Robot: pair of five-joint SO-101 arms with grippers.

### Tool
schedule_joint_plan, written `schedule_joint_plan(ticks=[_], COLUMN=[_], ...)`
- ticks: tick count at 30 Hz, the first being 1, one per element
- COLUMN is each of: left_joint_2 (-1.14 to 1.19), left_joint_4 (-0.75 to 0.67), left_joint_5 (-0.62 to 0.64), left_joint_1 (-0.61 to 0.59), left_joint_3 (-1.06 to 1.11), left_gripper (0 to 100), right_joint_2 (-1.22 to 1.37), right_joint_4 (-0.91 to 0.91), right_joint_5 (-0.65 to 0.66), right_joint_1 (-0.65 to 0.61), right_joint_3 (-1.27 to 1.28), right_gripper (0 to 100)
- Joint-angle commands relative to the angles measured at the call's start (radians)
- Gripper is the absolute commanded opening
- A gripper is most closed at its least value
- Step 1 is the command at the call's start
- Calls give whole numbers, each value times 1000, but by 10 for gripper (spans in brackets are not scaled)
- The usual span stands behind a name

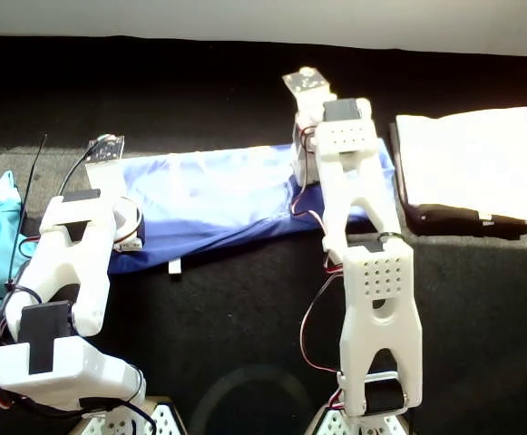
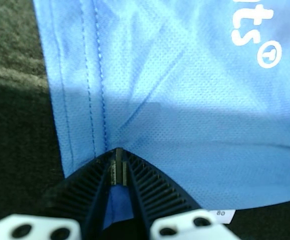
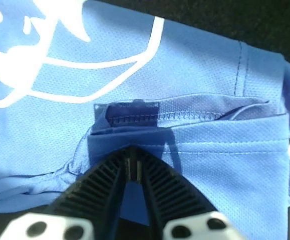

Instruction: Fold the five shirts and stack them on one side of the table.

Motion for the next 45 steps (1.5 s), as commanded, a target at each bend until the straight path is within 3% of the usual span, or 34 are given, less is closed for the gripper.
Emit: schedule_joint_plan(ticks=[1, 9, 17, 21, 26, 38, 45], left_joint_2=[-1, -1, -1, -1, -1, -1, -1], left_joint_4=[-34, -34, -34, -34, -34, -34, -34], left_joint_5=[11, 11, 11, 11, 11, 11, 11], left_joint_1=[-21, -21, -21, -21, -21, -21, -21], left_joint_3=[2, 2, 2, 2, 2, 2, 2], left_gripper=[9, 9, 9, 9, 9, 9, 9], right_joint_2=[-12, -7, -4, -10, -13, -30, -371], right_joint_4=[73, 206, 211, 209, 209, 211, 211], right_joint_5=[12, 11, 8, -54, -58, -58, -58], right_joint_1=[7, -4, -186, -272, -323, -329, -306], right_joint_3=[-131, -188, -183, -147, 35, 91, 104], right_gripper=[7, 7, 7, 7, 7, 7, 7])
